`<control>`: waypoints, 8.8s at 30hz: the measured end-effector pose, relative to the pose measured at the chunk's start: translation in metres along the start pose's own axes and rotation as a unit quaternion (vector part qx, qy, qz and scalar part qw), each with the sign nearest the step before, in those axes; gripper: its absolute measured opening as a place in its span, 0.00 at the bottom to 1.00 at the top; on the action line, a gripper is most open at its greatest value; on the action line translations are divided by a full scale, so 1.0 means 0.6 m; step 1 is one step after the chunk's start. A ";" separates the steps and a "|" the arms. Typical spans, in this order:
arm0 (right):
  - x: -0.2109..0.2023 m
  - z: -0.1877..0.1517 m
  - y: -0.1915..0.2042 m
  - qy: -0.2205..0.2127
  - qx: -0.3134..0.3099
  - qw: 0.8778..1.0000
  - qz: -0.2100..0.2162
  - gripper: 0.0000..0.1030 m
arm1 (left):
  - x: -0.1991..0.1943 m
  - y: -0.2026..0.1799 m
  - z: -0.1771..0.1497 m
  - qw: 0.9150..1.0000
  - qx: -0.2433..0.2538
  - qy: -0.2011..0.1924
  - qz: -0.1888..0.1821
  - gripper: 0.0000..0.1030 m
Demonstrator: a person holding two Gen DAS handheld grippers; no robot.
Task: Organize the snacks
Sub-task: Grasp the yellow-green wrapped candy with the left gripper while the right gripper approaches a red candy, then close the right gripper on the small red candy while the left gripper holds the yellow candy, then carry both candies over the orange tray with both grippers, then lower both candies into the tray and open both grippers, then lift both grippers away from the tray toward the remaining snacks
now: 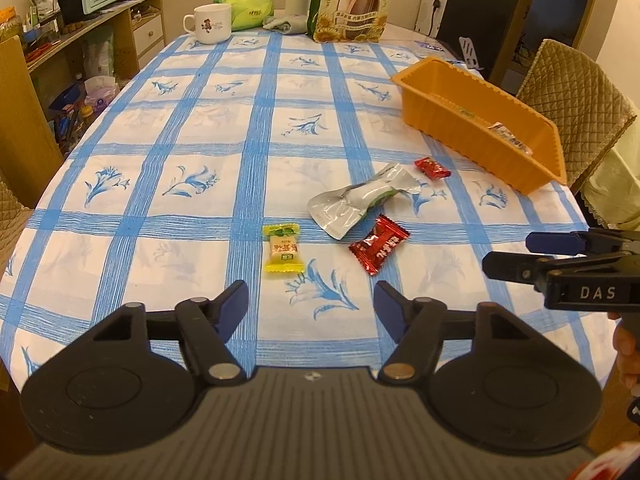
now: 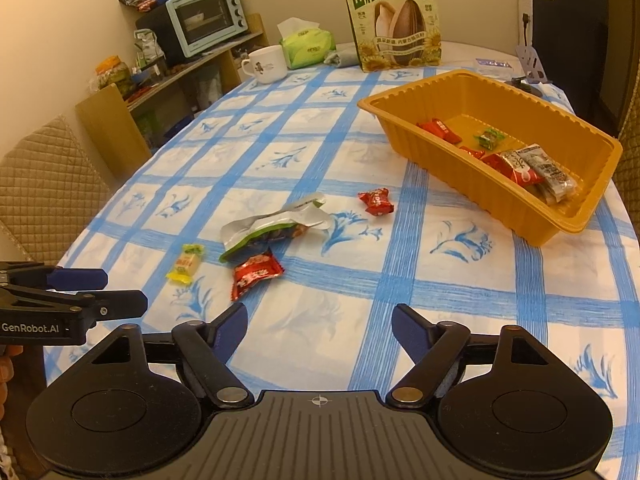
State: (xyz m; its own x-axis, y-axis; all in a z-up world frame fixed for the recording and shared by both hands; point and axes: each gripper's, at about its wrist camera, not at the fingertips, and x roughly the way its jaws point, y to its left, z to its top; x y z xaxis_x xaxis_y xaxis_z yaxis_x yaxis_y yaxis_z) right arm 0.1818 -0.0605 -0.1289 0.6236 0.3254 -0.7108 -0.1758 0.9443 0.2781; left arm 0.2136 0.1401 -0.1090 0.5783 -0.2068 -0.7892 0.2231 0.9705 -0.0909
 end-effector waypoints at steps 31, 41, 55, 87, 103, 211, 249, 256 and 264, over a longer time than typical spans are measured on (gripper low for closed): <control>0.043 0.036 -0.075 0.003 0.022 0.999 -0.024 0.71 | 0.139 0.020 0.050 0.999 -0.002 0.029 0.024 0.26; 0.068 0.064 -0.076 -0.005 -0.002 1.000 -0.018 0.65 | 0.128 0.030 0.053 0.999 -0.005 0.021 0.024 0.18; 0.146 0.124 -0.073 -0.014 -0.059 0.998 -0.017 0.44 | 0.075 0.114 0.073 0.994 -0.066 -0.011 0.086 0.18; 0.119 0.129 -0.070 -0.025 -0.061 0.998 0.003 0.17 | 0.044 0.098 0.079 0.994 -0.064 -0.017 0.087 0.18; -0.034 0.113 -0.127 -0.064 -0.011 0.998 -0.002 0.17 | 0.019 -0.045 0.128 0.999 -0.006 -0.041 -0.011 0.18; 0.134 0.335 -0.394 -0.078 -0.031 0.996 0.044 0.18 | 0.295 -0.341 0.412 0.999 0.042 -0.024 -0.020 0.25; -0.046 0.234 -0.375 -0.105 0.080 0.991 0.013 0.89 | 0.118 -0.297 0.302 0.996 0.030 -0.068 -0.050 0.76; -0.099 0.180 -0.313 -0.110 0.088 0.990 0.013 0.89 | 0.045 -0.262 0.235 0.995 0.031 -0.074 -0.060 0.76; -0.131 0.105 -0.220 -0.086 0.084 0.992 0.028 0.89 | -0.030 -0.206 0.151 0.996 0.031 -0.064 -0.057 0.76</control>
State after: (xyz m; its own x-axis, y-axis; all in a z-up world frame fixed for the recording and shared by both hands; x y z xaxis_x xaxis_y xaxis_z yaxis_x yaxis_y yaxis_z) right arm 0.2037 -0.2136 -0.0690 0.7396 0.3512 -0.5741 -0.0933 0.8984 0.4292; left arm 0.2467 0.0125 -0.0288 0.6411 -0.3339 -0.6910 0.3397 0.9308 -0.1347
